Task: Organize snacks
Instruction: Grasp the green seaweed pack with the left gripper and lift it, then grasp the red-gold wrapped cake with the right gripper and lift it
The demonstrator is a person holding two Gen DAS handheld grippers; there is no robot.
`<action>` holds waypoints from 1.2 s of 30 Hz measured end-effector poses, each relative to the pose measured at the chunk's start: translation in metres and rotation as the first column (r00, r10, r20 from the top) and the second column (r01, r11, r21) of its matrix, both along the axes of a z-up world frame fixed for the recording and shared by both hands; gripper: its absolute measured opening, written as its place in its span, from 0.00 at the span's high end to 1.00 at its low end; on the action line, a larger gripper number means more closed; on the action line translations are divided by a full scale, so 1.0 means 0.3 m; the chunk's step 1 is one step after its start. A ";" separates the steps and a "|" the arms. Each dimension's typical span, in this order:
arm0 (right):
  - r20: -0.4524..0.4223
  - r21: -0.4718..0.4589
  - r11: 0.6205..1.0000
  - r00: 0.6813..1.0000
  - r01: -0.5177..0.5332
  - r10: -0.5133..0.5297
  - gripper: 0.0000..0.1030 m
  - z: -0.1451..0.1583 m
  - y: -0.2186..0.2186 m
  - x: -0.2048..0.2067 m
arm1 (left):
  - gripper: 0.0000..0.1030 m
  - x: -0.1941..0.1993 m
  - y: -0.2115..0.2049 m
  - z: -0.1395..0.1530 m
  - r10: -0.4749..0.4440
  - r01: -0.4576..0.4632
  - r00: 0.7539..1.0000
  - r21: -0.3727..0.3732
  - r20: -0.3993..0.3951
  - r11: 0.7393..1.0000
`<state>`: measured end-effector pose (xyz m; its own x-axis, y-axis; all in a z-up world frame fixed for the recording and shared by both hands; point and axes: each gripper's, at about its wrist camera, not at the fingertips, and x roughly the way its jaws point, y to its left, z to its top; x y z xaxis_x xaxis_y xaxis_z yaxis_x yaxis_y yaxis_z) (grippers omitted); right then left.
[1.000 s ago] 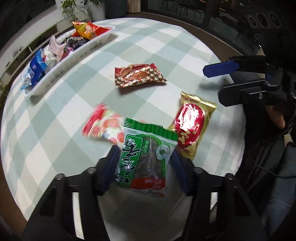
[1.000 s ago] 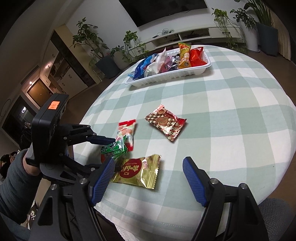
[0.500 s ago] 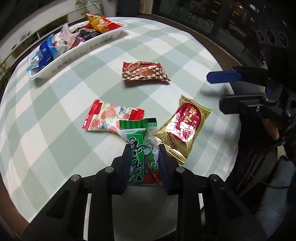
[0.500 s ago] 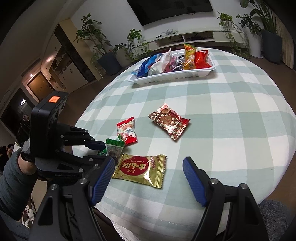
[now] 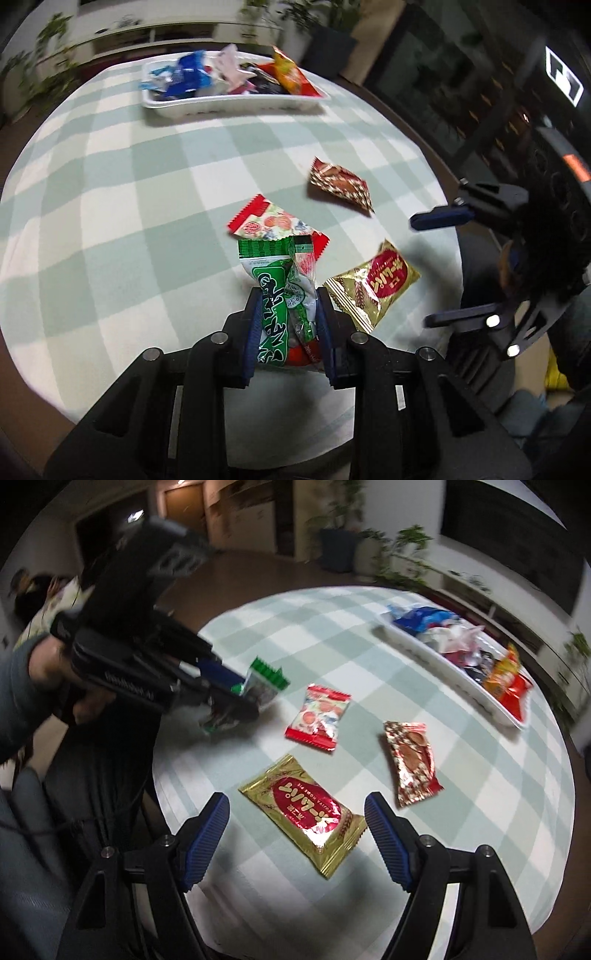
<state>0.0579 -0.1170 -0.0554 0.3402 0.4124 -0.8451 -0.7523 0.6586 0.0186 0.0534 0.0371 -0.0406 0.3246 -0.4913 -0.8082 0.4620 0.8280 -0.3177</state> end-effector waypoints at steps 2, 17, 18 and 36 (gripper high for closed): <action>-0.024 -0.038 0.998 0.999 -0.041 0.040 0.28 -0.022 0.017 0.028 | 0.75 -0.012 0.013 0.007 0.020 -0.020 1.000 -0.019 0.006 1.000; -0.220 -0.144 0.968 0.960 -0.207 0.172 0.34 -0.137 0.092 0.152 | 0.75 -0.028 0.012 0.005 0.031 -0.030 1.000 -0.063 0.003 0.998; -0.226 -0.140 0.968 0.959 -0.207 0.172 0.35 -0.139 0.094 0.157 | 0.75 -0.028 0.012 0.004 0.030 -0.030 1.000 -0.064 0.002 0.998; -0.256 0.030 0.995 0.962 -0.091 0.096 0.68 -0.114 0.021 0.115 | 0.75 -0.024 0.008 -0.012 0.023 -0.023 1.000 -0.077 -0.004 0.997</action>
